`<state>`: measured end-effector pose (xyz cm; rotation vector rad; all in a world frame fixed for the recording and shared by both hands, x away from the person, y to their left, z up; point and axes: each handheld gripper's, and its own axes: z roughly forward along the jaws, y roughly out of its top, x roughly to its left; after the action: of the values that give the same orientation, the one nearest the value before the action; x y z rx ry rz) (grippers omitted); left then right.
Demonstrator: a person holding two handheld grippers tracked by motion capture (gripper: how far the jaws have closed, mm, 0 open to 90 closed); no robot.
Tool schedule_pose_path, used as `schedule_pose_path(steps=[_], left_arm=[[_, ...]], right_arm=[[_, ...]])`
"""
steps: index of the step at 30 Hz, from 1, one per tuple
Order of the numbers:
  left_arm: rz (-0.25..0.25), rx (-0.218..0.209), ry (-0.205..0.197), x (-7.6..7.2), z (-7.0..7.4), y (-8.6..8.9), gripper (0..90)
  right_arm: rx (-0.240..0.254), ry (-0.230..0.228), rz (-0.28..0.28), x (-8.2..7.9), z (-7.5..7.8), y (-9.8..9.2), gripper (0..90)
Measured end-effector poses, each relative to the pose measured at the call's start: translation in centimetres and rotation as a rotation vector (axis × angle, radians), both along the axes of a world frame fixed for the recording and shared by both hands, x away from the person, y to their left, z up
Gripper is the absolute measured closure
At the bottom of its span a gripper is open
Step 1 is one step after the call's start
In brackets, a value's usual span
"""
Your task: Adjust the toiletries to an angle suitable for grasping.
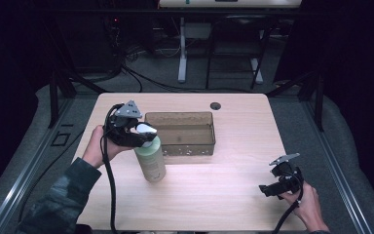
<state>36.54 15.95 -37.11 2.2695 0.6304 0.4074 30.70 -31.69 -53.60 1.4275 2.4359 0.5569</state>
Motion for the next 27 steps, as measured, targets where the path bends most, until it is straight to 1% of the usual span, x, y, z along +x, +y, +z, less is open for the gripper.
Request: schedule_pose_path(steps=[1,5,7,8,11,12,13,15,16,17,18,19,21,25,26,27], left_arm=[[-0.010,0.007,0.008,0.11,0.06,0.08,57.6],[-0.008,0.026,0.009,0.10,0.20,-0.03,58.3],[-0.009,0.026,0.016,0.12,0.25,-0.02,58.4],[-0.002,0.016,0.029,0.19,0.26,-0.01,58.5],[0.004,0.023,0.033,0.22,0.35,-0.12,58.7],[0.000,0.032,0.029,0.23,0.40,-0.15,58.8],[0.001,0.042,0.025,0.21,0.47,-0.20,59.0],[0.003,0.048,0.027,0.22,0.53,-0.28,59.1],[0.004,0.061,0.027,0.21,0.62,-0.34,59.3],[0.006,0.054,0.034,0.24,0.62,-0.33,59.4],[0.006,0.054,0.034,0.24,0.62,-0.33,59.4],[0.018,0.054,0.034,0.30,0.65,-0.24,59.5],[0.023,0.053,0.039,0.32,0.69,-0.19,59.6],[0.022,0.074,0.039,0.28,0.82,-0.21,59.9],[0.024,0.072,0.032,0.23,0.85,-0.23,59.9],[0.023,0.073,0.033,0.21,0.88,-0.25,60.0]], right_arm=[[0.000,-0.001,-0.001,-0.02,0.01,0.01,3.3],[-0.001,-0.007,0.000,0.00,0.02,0.03,3.4],[-0.003,-0.005,0.000,0.01,-0.01,0.02,3.3],[-0.001,-0.004,0.001,-0.01,-0.01,0.03,3.2],[0.001,-0.007,0.000,0.00,-0.02,-0.12,3.0],[0.012,-0.003,-0.002,-0.02,0.00,-0.11,3.0],[0.011,-0.006,-0.001,-0.04,0.02,-0.15,3.0],[0.008,-0.007,-0.002,-0.05,0.04,-0.16,3.0],[0.007,-0.008,-0.002,-0.05,0.11,-0.13,3.0],[0.007,-0.008,-0.002,-0.04,0.12,-0.12,3.0],[0.006,-0.004,-0.001,-0.01,0.15,-0.13,2.8],[0.000,-0.007,-0.001,0.00,0.16,-0.16,2.8],[0.003,-0.009,0.000,-0.02,0.14,-0.24,2.8],[0.002,-0.007,0.000,-0.05,0.08,-0.22,2.7],[0.002,-0.006,-0.001,-0.04,0.09,-0.20,2.7],[0.002,-0.008,-0.002,-0.04,0.11,-0.17,2.7]])
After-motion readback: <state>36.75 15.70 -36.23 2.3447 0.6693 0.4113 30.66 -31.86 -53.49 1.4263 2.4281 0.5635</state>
